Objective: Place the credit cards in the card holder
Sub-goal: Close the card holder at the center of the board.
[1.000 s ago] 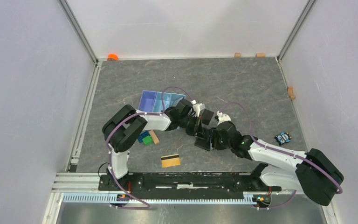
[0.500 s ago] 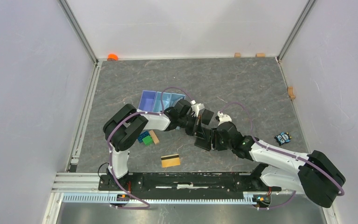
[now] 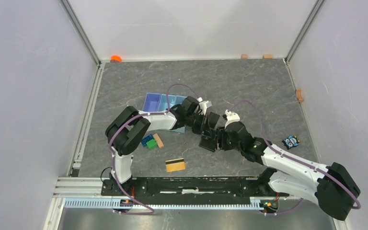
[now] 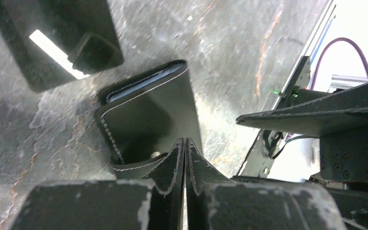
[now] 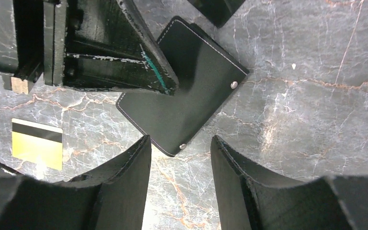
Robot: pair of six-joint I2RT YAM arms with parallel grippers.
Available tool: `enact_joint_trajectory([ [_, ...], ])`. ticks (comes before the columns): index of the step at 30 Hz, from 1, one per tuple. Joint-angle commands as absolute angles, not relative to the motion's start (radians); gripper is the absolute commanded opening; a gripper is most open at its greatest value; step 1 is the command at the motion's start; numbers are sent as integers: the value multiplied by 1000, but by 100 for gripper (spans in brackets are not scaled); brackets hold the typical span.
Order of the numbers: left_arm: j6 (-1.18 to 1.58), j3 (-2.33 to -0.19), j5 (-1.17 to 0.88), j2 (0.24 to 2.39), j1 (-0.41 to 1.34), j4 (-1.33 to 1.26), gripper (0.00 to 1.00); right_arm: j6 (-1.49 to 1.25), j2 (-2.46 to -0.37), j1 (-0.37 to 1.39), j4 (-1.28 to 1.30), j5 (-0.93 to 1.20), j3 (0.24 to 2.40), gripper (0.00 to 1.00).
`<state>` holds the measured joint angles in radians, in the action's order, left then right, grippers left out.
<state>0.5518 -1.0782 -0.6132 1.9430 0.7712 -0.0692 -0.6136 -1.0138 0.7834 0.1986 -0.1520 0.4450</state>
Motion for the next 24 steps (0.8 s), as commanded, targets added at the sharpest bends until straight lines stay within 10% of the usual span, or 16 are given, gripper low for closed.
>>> enact_joint_trajectory([
  [1, 517, -1176, -620, 1849, 787, -25, 9, -585, -965, 782, 215, -178, 504, 55],
  [24, 329, -1205, -162, 1742, 871, 297, 64, -572, -998, 735, 206, -221, 486, 57],
])
